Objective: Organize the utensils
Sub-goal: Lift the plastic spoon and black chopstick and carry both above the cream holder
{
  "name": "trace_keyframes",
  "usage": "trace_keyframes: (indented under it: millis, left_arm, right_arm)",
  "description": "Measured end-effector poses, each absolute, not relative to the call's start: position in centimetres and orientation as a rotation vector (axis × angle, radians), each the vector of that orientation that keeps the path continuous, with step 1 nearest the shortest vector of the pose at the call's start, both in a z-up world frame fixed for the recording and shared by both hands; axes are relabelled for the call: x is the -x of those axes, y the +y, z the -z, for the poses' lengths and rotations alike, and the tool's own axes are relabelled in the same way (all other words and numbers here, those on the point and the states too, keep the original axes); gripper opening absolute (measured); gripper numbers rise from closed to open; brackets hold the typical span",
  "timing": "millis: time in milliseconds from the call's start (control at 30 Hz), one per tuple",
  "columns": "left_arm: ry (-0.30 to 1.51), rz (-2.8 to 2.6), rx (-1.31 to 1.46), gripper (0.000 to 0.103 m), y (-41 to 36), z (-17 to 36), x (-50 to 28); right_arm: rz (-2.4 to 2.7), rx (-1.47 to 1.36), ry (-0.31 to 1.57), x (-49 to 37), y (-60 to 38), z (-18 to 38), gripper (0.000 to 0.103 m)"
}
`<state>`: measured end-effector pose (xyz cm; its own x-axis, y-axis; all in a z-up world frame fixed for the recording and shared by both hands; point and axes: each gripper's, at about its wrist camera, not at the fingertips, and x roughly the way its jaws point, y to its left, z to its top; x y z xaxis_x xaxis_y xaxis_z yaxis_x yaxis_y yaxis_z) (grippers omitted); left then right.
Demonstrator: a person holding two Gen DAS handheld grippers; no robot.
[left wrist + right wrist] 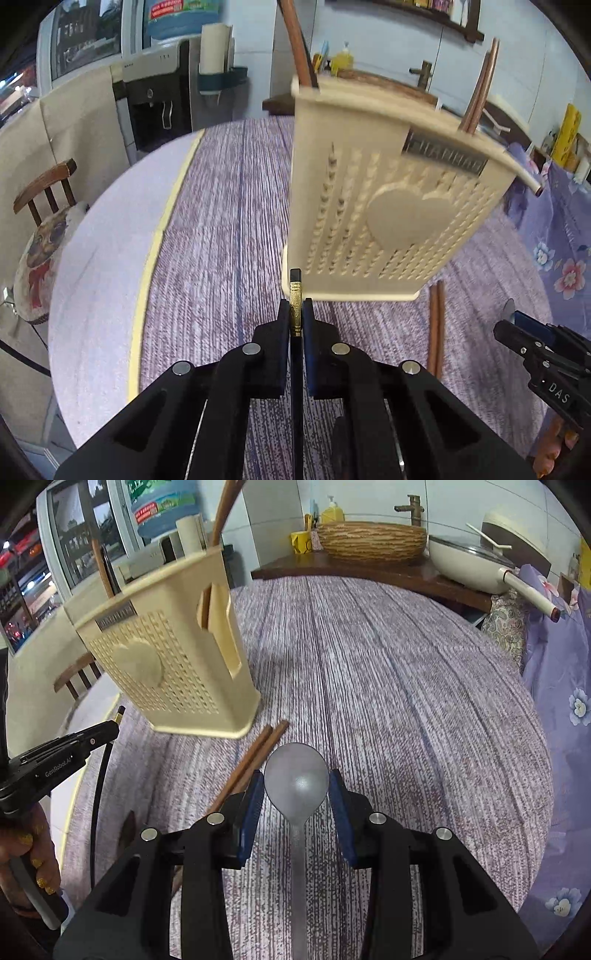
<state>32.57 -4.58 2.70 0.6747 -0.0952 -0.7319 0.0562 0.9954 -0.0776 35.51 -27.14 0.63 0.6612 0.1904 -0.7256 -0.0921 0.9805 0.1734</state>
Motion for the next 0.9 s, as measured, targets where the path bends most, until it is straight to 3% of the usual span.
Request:
trace_keyframes:
  millis: [433,900]
  left_arm:
    - [0.665,0.139,0.102,0.008,-3.0,-9.3,-29.6]
    - [0.566,0.153,0.117,0.008,-1.9,-12.4,-26.8]
  right_arm:
    - [-0.196,-0.133,0.745,-32.3,-27.8,-6.3,0.037]
    - [-0.221,-0.138,0.704,-30.7,-27.9,-8.8,0.037]
